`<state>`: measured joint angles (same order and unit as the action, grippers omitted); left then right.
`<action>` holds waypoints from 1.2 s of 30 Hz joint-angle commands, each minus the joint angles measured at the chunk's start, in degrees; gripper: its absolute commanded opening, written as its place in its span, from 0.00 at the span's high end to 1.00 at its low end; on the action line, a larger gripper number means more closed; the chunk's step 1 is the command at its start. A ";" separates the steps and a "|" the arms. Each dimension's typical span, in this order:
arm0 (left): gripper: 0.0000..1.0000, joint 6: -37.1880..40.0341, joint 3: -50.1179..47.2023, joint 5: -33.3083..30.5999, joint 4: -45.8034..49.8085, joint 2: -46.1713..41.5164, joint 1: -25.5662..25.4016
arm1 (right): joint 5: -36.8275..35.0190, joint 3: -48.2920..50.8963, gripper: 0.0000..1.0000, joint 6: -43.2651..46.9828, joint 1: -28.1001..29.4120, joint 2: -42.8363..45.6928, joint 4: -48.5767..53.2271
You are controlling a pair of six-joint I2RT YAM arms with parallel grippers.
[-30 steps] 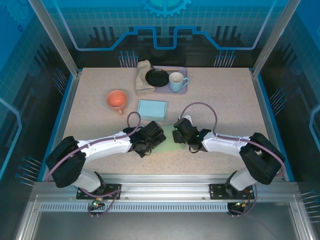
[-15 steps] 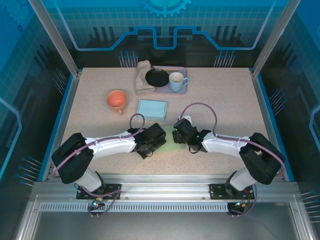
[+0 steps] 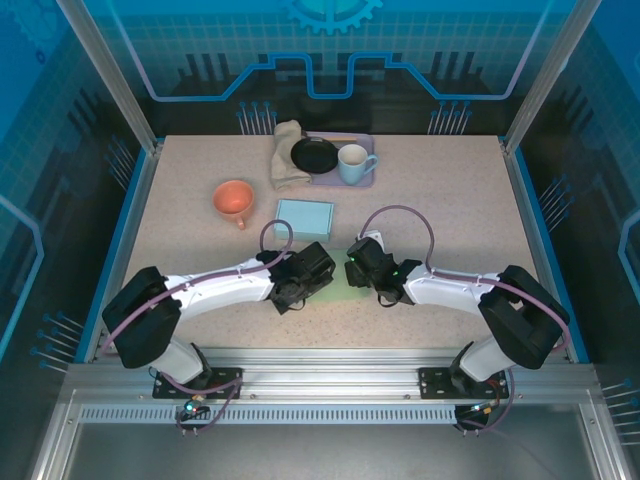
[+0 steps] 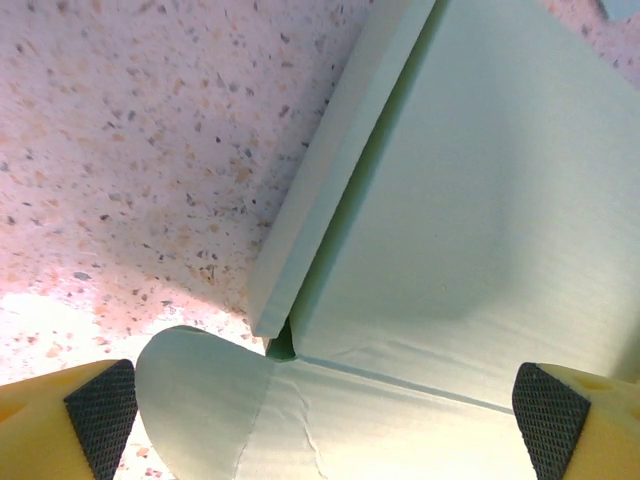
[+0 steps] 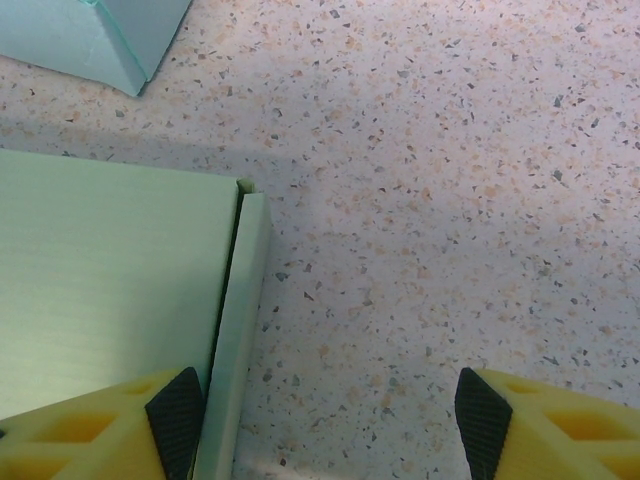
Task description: Fold the paper box
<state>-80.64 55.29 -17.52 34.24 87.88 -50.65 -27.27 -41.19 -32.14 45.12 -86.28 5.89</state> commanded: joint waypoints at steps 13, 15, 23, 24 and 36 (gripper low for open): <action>0.01 0.87 5.54 -5.61 2.36 2.86 -0.07 | 0.64 1.56 0.29 0.32 1.36 -2.31 2.99; 0.01 0.86 4.86 -4.91 0.27 3.42 0.20 | 0.65 1.79 0.29 0.45 1.29 -2.22 2.90; 0.01 0.44 4.26 -3.33 -1.88 5.50 0.64 | 0.13 2.47 0.29 0.98 1.37 -1.75 2.86; 0.01 0.46 4.22 -3.21 -1.98 5.81 0.64 | 0.23 2.42 0.29 1.02 1.33 -1.76 2.81; 0.01 -0.72 3.42 4.14 -5.11 8.60 0.60 | 0.37 1.81 0.29 1.12 1.37 -2.88 2.46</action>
<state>-80.64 59.05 -16.93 30.70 95.33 -50.15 -27.53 -40.84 -31.94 45.50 -86.72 4.38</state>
